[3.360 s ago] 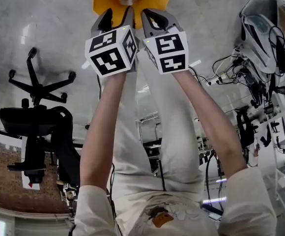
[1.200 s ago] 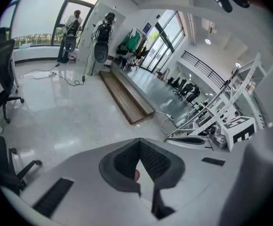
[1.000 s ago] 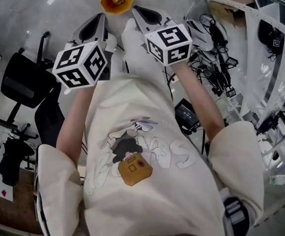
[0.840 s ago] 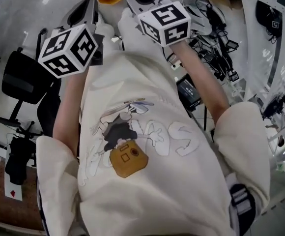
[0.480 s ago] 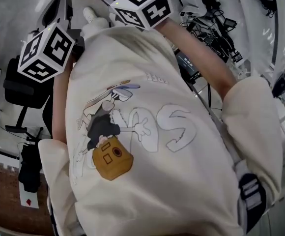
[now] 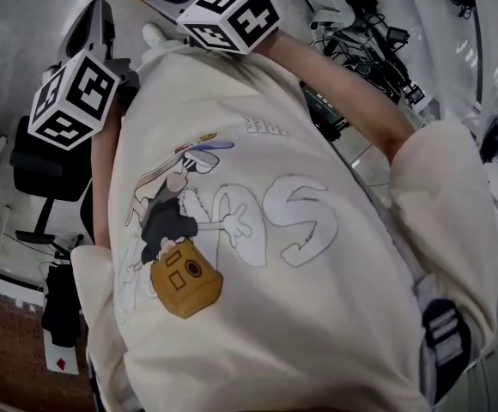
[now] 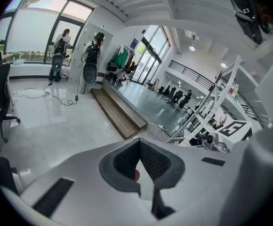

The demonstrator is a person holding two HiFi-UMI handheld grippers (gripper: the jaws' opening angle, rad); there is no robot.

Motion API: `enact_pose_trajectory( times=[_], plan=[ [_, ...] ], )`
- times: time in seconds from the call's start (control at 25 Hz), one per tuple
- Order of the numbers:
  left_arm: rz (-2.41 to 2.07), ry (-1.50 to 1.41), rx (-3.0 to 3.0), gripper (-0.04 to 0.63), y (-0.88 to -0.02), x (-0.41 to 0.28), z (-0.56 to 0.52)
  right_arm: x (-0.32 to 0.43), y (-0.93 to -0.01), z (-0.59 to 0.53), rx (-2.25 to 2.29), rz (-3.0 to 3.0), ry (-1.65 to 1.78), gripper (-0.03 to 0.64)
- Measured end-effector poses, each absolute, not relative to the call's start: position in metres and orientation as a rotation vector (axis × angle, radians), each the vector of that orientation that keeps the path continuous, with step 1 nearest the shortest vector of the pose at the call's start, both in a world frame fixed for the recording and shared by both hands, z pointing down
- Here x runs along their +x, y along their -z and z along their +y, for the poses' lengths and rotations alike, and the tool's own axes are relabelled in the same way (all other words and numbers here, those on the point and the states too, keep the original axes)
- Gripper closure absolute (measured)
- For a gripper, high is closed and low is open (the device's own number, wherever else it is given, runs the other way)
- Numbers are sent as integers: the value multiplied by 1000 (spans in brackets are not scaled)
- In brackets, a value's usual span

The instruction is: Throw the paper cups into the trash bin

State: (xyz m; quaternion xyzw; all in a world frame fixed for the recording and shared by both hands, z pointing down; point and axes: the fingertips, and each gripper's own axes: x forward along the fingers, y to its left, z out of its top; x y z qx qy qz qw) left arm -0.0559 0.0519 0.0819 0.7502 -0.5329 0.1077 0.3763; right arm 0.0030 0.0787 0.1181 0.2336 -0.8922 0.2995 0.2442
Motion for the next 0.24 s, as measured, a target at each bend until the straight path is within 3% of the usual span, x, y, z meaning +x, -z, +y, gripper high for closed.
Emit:
enact_pose_trajectory(
  times=[0.24],
  plan=[
    [-1351,-280,1933,590,-76,-68,71,-13,-116,105,622,-2430,-866,609]
  ],
)
